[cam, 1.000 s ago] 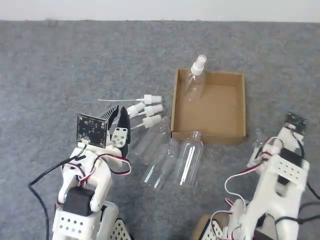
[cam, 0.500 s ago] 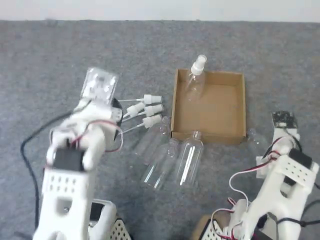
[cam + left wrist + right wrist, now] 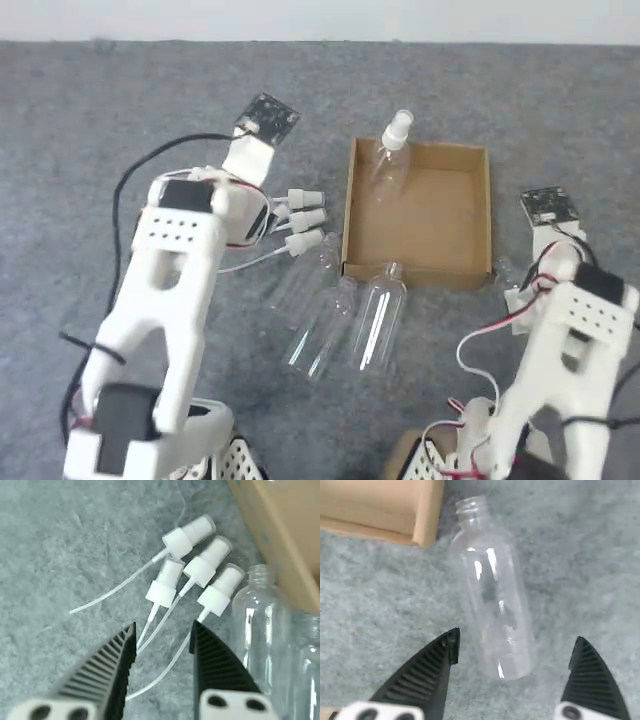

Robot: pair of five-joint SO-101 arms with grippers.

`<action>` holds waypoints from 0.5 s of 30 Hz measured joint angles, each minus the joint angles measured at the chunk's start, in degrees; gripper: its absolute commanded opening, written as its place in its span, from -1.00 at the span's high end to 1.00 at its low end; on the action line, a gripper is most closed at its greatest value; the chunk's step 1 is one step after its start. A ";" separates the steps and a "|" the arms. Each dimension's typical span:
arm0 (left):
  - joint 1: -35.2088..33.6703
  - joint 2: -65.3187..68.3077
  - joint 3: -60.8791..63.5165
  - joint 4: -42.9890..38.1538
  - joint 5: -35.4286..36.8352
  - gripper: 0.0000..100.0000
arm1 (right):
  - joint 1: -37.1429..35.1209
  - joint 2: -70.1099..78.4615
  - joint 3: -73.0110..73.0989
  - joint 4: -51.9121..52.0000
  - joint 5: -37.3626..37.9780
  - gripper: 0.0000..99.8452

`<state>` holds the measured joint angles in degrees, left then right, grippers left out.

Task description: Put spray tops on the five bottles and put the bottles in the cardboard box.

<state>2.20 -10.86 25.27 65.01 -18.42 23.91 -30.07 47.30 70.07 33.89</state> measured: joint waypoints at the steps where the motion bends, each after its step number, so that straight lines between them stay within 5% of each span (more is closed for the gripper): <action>1: 0.00 0.97 -0.62 -0.70 0.00 0.67 | -0.09 1.93 -0.18 -0.97 0.00 0.40; 8: 0.00 6.07 -1.49 -6.07 0.00 0.67 | -0.26 12.92 -0.44 -5.45 3.16 0.42; 15: 0.53 12.75 -1.49 -14.42 0.00 0.67 | 3.43 19.87 -0.44 -11.16 3.78 0.67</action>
<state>2.73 1.89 23.78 50.59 -18.42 27.34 -10.20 46.86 58.90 37.67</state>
